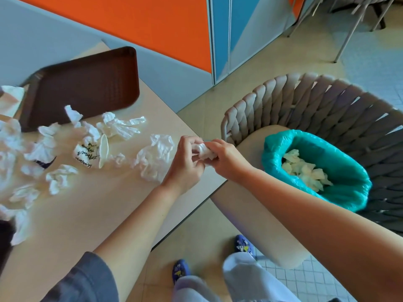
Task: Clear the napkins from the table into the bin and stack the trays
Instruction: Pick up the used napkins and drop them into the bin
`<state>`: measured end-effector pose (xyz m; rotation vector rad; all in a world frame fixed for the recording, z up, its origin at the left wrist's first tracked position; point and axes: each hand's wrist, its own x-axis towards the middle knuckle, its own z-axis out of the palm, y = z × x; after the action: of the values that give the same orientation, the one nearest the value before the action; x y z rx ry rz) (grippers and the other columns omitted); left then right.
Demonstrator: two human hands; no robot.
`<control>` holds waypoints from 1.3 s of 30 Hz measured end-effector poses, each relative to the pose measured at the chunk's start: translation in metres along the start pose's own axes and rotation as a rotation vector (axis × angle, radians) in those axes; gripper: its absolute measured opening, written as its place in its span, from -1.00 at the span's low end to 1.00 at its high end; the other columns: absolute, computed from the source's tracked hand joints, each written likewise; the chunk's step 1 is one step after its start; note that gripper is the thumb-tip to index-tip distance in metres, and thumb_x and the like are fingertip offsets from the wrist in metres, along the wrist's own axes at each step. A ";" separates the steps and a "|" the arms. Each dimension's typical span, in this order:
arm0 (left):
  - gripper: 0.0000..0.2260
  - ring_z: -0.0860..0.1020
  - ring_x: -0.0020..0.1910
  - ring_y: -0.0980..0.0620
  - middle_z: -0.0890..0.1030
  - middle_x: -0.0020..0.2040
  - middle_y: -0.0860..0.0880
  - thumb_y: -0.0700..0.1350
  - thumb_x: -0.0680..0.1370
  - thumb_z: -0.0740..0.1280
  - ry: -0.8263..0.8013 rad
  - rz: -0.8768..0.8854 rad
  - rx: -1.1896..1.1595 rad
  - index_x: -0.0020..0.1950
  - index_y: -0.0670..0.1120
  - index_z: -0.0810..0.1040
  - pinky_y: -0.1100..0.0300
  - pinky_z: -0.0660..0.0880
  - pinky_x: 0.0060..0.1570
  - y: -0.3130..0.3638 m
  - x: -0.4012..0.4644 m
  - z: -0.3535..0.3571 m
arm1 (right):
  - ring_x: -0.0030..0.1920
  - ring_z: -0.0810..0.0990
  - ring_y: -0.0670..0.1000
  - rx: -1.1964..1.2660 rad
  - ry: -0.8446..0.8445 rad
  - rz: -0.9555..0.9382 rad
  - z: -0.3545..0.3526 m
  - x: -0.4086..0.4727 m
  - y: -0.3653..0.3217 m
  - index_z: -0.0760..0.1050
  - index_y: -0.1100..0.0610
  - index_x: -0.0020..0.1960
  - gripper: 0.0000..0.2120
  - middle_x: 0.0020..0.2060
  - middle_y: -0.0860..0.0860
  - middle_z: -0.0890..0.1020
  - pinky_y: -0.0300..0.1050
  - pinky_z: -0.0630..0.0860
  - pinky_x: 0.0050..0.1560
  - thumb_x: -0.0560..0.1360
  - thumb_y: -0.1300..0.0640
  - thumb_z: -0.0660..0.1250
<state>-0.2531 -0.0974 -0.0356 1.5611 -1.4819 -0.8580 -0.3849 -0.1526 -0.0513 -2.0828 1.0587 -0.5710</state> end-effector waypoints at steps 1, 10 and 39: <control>-0.58 0.49 0.04 0.21 0.40 0.14 -0.12 -0.48 0.37 0.24 -0.004 0.028 0.033 0.13 -0.12 0.30 0.41 0.47 0.01 -0.002 -0.001 -0.005 | -0.05 0.55 0.21 -0.014 0.003 -0.007 -0.001 0.002 -0.001 0.54 0.31 0.12 -0.72 -0.04 0.26 0.57 -0.17 0.38 -0.07 0.41 0.37 0.36; -0.65 0.42 0.23 -0.12 0.48 0.23 -0.04 -0.02 0.48 0.38 -0.165 -0.080 0.825 0.24 -0.03 0.50 -0.01 0.28 0.20 -0.065 -0.018 -0.065 | -0.07 0.53 0.20 -0.103 0.001 0.012 -0.010 0.007 0.004 0.55 0.35 -0.02 -0.81 -0.06 0.23 0.56 -0.18 0.35 -0.12 0.39 0.45 0.26; -0.56 0.29 0.30 -0.20 0.32 0.32 -0.21 -0.32 0.53 0.15 0.118 -0.679 1.263 0.41 -0.21 0.25 -0.13 0.31 0.20 -0.073 -0.018 -0.127 | 0.01 0.49 0.21 -0.189 0.043 0.055 -0.018 0.005 0.012 0.52 0.33 0.02 -0.81 -0.03 0.23 0.55 -0.16 0.33 -0.06 0.42 0.41 0.29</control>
<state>-0.1088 -0.0678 -0.0450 3.0759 -1.4528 -0.0257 -0.4001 -0.1687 -0.0485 -2.2038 1.2322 -0.5070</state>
